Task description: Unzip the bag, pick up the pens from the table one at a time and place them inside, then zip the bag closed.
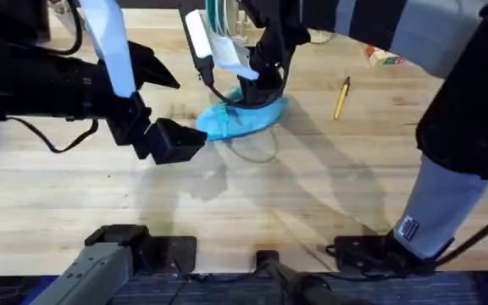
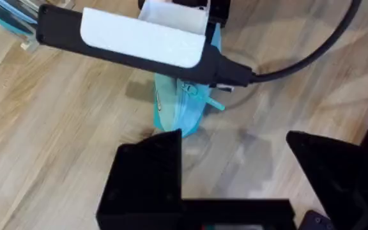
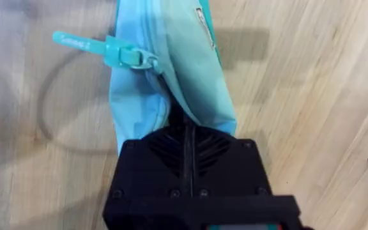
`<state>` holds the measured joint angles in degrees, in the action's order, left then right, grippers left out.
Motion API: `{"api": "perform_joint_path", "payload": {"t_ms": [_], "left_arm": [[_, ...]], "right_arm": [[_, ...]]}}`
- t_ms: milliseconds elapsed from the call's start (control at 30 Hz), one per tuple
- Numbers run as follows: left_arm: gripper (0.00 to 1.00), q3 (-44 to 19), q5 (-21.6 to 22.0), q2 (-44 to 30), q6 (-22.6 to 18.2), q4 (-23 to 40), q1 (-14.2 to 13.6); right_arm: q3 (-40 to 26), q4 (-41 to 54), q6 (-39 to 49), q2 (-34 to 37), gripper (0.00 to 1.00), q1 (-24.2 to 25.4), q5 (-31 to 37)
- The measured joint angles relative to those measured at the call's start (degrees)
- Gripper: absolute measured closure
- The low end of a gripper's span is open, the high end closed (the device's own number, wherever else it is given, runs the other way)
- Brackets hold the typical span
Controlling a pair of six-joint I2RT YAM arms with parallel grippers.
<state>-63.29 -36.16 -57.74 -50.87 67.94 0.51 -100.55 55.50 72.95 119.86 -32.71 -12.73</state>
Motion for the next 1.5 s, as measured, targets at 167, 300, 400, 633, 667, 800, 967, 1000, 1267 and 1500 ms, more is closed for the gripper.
{"api": "perform_joint_path", "payload": {"t_ms": [167,300,400,633,667,800,967,1000,1267,1500], "left_arm": [[0.008,0.0,0.0,0.0,0.0,0.0,0.0],[0.008,0.0,0.0,0.0,0.0,0.0,0.0],[0.008,0.0,0.0,0.0,0.0,0.0,0.0],[0.008,0.0,0.0,0.0,0.0,0.0,0.0],[0.008,0.0,0.0,0.0,0.0,0.0,0.0],[0.008,0.0,0.0,0.0,0.0,0.0,0.0],[0.008,0.0,0.0,0.0,0.0,0.0,0.0],[0.008,0.0,0.0,0.0,0.0,0.0,0.0],[0.008,0.0,0.0,0.0,0.0,0.0,0.0],[0.008,0.0,0.0,0.0,0.0,0.0,0.0]], "right_arm": [[-0.2,0.0,0.0,0.2,0.920,0.1,-0.2],[-0.2,0.5,0.1,0.9,0.485,0.0,-0.2],[-0.2,0.4,0.3,1.5,0.010,0.1,-0.2],[-0.2,0.5,0.3,1.5,0.006,0.1,-0.2],[-0.2,0.5,0.3,1.5,0.006,0.1,-0.2],[-0.2,1.3,0.4,1.5,0.005,0.1,-0.2],[0.0,2.9,0.4,-0.4,0.005,0.0,-0.1],[0.2,3.1,0.4,-1.2,0.005,0.0,0.1],[0.2,4.4,0.4,-9.5,0.005,0.0,3.0],[0.2,11.8,0.4,-14.9,0.006,0.1,4.2]]}}
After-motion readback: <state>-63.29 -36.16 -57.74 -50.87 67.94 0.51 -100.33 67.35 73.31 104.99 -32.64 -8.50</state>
